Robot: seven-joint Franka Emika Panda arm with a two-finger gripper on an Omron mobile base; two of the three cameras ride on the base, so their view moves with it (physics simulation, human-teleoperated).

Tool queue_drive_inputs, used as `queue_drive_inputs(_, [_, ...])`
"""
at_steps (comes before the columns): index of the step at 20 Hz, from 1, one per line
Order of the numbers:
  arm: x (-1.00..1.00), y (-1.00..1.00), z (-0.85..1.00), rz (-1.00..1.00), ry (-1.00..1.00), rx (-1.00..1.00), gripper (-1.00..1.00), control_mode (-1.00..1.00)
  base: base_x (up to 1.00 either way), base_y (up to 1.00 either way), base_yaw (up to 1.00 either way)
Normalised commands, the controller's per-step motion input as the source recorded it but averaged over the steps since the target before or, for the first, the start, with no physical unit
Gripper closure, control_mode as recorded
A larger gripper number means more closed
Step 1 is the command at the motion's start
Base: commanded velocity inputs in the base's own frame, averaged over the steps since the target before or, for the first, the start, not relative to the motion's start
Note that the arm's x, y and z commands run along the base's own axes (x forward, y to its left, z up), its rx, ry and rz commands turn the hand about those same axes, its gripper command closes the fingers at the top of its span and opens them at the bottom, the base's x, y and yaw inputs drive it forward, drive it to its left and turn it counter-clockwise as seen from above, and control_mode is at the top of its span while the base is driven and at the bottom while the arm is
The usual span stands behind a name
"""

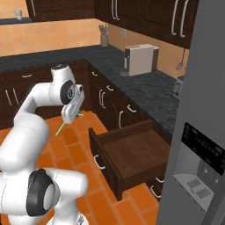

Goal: Take a straw from the drawer in front and place it inside the glass cup on the dining counter.

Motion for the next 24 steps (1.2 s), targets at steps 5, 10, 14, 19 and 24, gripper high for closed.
queue_drive_inputs(5, [0.0, 0.07, 0.0, 0.06, 0.02, 0.0, 1.0, 1.0, 0.24, 0.07, 0.33])
queue_drive_inputs(10, [0.0, 0.0, 0.0, 0.0, 0.0, 0.0, 1.0, 1.0, 0.3, 0.0, 0.58])
queue_drive_inputs(14, [0.0, 0.0, 0.0, 0.0, 0.0, 0.0, 1.0, 1.0, -0.8, -0.13, 0.35])
queue_drive_inputs(19, [0.0, 0.0, 0.0, 0.0, 0.0, 0.0, 1.0, 1.0, -1.0, -0.31, 0.18])
queue_drive_inputs(24, [0.0, 0.0, 0.0, 0.0, 0.0, 0.0, 1.0, 1.0, -1.0, -0.34, 0.14])
